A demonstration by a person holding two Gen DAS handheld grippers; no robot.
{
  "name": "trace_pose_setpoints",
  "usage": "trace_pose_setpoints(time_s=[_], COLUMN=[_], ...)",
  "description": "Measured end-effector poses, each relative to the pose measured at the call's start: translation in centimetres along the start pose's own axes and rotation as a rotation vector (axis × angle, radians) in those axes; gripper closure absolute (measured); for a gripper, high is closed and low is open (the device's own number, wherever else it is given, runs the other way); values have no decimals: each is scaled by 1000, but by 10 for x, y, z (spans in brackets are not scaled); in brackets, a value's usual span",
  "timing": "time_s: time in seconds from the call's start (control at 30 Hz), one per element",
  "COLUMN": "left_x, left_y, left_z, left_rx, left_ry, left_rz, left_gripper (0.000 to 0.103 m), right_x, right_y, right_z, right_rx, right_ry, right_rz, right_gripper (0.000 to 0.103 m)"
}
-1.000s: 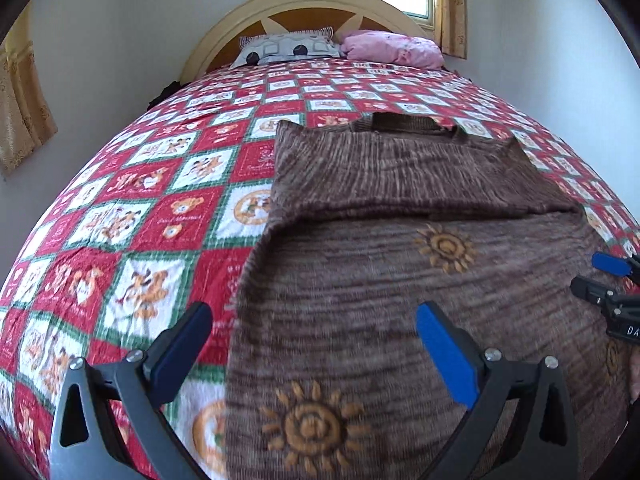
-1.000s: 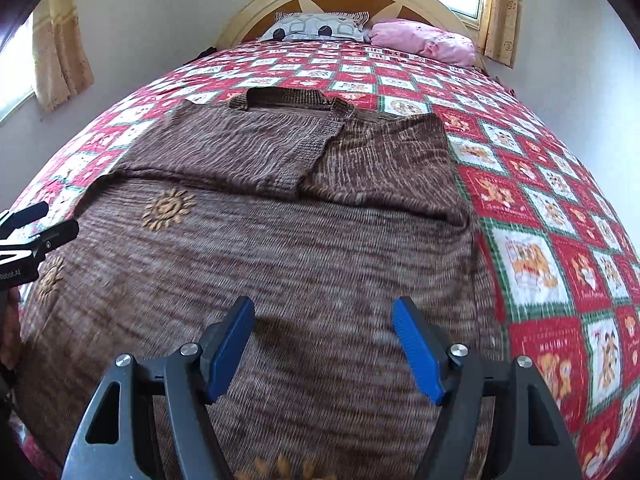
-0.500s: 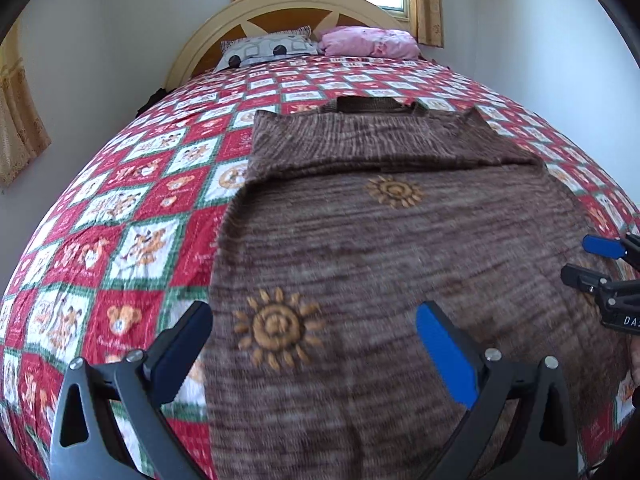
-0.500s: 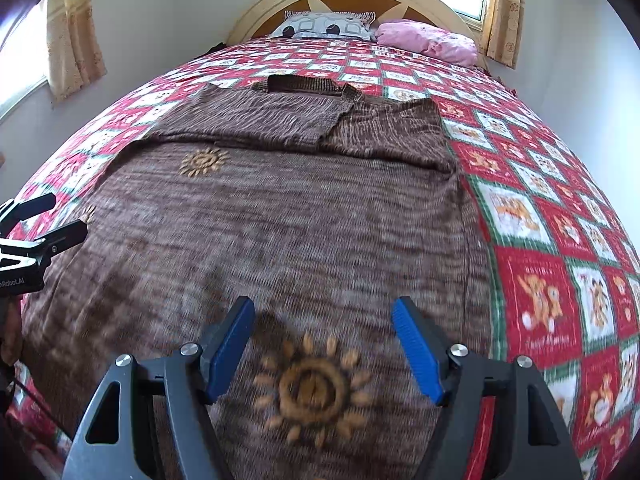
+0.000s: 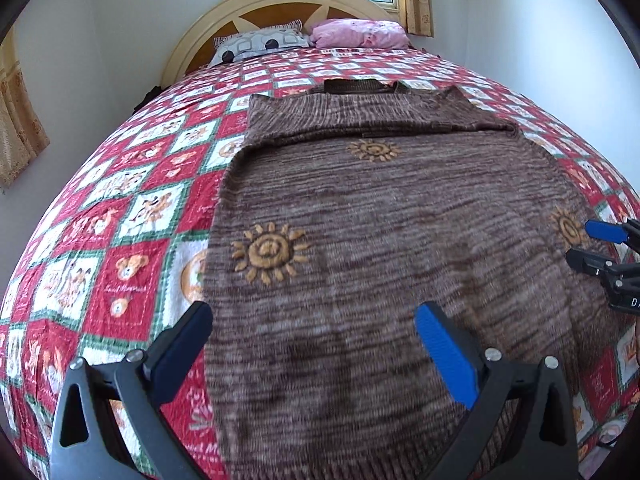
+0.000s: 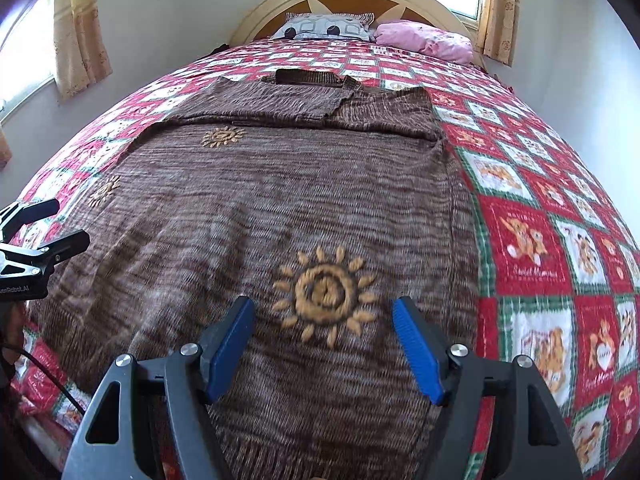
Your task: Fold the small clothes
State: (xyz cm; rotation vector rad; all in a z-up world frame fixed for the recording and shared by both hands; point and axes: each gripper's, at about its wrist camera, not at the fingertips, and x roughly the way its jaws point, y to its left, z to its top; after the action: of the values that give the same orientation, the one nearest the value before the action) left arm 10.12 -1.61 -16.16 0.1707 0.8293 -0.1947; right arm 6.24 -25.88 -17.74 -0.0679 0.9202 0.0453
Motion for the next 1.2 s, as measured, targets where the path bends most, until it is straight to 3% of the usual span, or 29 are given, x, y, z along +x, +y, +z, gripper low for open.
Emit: trace_pose_setpoints(time_s=[0.7,0.97,1.2], left_x=[-13,-25,-30], left_y=[4,30,49], left_z=[-34,-51,-60], left_rx=[29,-3,-61], left_ry=[23,20,25], left_rz=[12,50,36], left_gripper=[0,0,0], right_x=[-27,-41,-50], right_y=[2,-9,-22], right_z=[-26,-36,-50], right_rx=[-14,1,20], right_ry=[-4,-14,-4], right_rz=[0,-11,-20], right_gripper=[31,31,31])
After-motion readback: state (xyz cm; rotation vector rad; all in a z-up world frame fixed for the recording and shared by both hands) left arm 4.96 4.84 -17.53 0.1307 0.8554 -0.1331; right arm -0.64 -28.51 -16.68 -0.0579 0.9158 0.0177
